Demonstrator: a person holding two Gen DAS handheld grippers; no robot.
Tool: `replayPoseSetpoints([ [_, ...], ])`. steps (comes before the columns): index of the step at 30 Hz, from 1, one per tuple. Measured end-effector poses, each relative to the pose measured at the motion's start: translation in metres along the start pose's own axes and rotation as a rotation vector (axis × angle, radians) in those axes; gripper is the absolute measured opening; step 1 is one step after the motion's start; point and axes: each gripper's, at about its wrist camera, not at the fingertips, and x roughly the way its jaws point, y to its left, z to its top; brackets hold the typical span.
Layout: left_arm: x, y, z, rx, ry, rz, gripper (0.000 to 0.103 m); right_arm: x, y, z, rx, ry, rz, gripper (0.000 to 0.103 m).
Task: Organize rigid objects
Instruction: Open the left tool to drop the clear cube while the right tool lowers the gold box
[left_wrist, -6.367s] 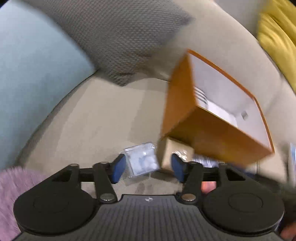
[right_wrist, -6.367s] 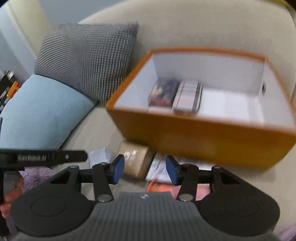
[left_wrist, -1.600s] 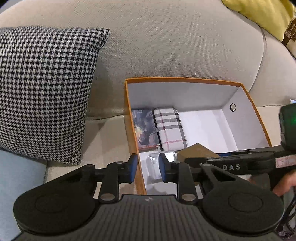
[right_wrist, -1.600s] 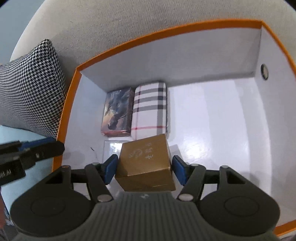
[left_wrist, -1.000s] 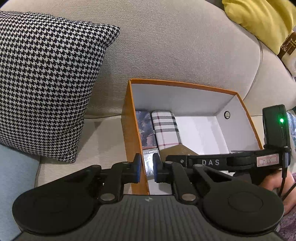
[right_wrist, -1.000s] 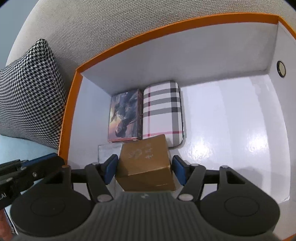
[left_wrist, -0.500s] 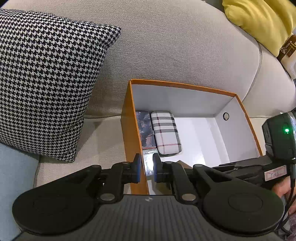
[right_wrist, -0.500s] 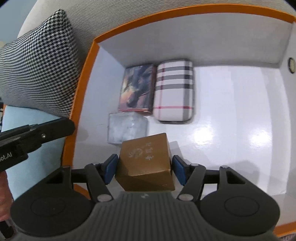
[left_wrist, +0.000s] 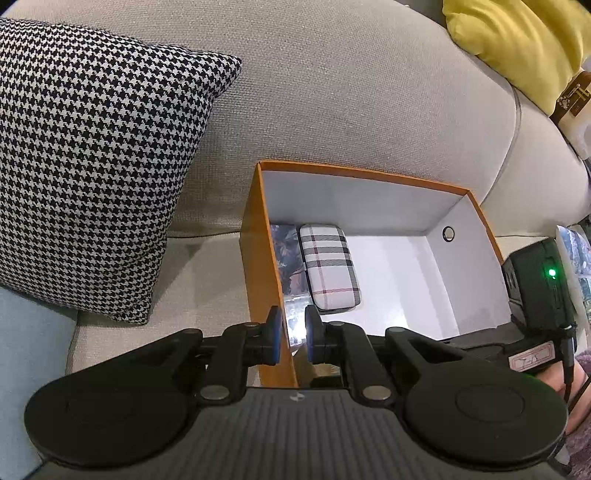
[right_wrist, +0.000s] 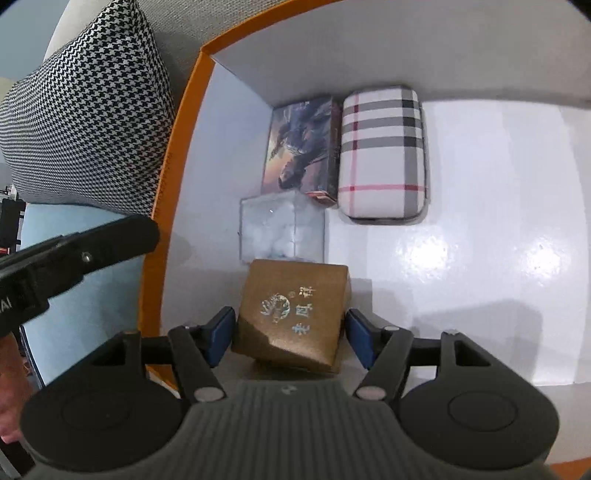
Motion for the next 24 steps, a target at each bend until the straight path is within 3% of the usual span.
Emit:
replayPoseSetpoints([
  [5, -0.001, -0.003, 0.000, 0.008, -0.001, 0.005, 0.014, -0.010, -0.004, -0.005, 0.014, 0.004, 0.041, 0.067],
  [7, 0.000, -0.002, 0.001, 0.009, 0.001, 0.004, 0.014, -0.009, -0.003, -0.008, 0.004, -0.003, 0.012, 0.045],
  [10, -0.001, -0.004, 0.002, 0.016, -0.002, 0.005, 0.014, -0.005, -0.004, -0.011, 0.018, 0.002, 0.023, 0.031],
  [12, -0.001, -0.005, 0.003, 0.017, 0.004, -0.021, 0.007, 0.000, -0.001, -0.013, 0.021, -0.006, 0.018, 0.029],
  [18, 0.001, -0.013, 0.006, 0.038, 0.000, -0.024, 0.007, -0.007, 0.005, -0.015, -0.014, -0.024, -0.002, 0.027],
  [24, 0.003, -0.002, 0.008, -0.008, -0.014, 0.018, 0.010, -0.035, 0.003, -0.009, -0.064, -0.149, -0.087, 0.025],
])
